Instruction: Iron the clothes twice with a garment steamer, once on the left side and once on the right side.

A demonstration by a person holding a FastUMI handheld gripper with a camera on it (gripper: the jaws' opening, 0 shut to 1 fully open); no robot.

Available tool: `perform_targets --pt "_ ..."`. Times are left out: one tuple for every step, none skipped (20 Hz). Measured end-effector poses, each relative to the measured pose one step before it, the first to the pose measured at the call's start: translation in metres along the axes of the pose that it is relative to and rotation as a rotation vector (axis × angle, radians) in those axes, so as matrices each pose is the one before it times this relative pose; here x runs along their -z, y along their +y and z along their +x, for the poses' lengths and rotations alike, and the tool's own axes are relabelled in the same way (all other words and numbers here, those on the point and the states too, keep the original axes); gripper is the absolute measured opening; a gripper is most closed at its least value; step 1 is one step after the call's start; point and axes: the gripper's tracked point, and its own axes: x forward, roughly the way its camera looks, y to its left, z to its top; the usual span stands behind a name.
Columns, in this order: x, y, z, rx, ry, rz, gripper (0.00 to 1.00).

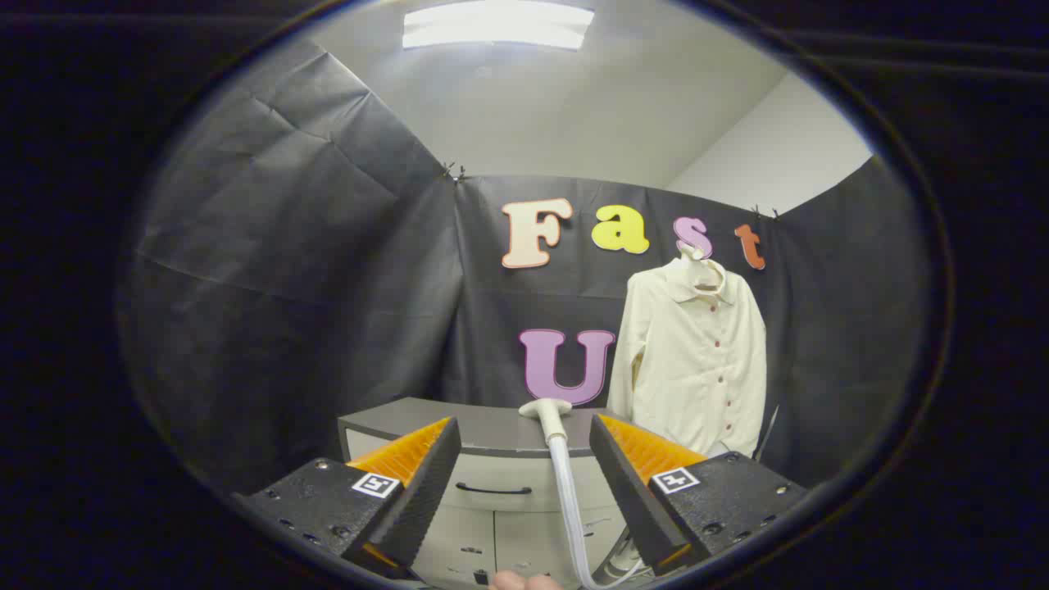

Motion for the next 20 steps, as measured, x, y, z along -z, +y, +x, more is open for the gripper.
perform_targets --pt "0.00126 0.00012 0.00062 -0.00240 0.00212 0.00227 0.96" --pt "0.00069 -0.00077 -0.00004 0.00230 0.00082 0.00269 0.96" --pt "0.00209 -0.00014 0.00052 0.00004 0.00521 0.00437 0.96" --pt "0.00311 0.00048 -0.00035 -0.00205 0.00833 0.00138 0.96" --pt "0.00123 -0.00072 -0.00061 0.00209 0.00197 0.00299 0.96" --pt "0.00132 -0.00045 0.00114 0.00111 0.00091 0.00444 0.96" --pt "0.00249 0.00043 0.00088 -0.00161 0.00573 0.00247 0.96" --pt "0.00269 -0.00017 -0.00029 -0.00078 0.00903 0.00052 0.96" --pt "0.00077 -0.00141 -0.00070 0.00318 0.00226 0.00371 0.96" --pt "-0.00070 -0.00153 0.00058 0.00352 -0.00339 0.00331 0.96" --pt "-0.00065 -0.00038 0.00021 0.00104 0.00036 0.00045 0.96" --pt "0.00066 -0.00097 0.00027 0.00209 0.00050 0.00101 0.96" --pt "0.00120 -0.00120 -0.00006 0.00190 0.00280 -0.00067 0.96" --pt "-0.00018 -0.00044 0.00067 0.00190 -0.00027 0.00065 0.96" --pt "0.00049 0.00050 -0.00015 -0.00265 0.00354 -0.00110 0.96" --pt "0.00072 0.00086 0.00002 -0.00326 0.00260 0.00162 0.96" --pt "0.00000 0.00002 -0.00067 0.00144 -0.00013 0.00256 0.96" --pt "-0.00042 0.00058 0.00023 -0.00304 -0.00204 0.00016 0.96" --pt "0.00016 0.00089 -0.00041 -0.00289 0.00109 -0.00072 0.96" --pt "0.00110 0.00002 -0.00001 -0.00242 0.00316 -0.00062 0.96"
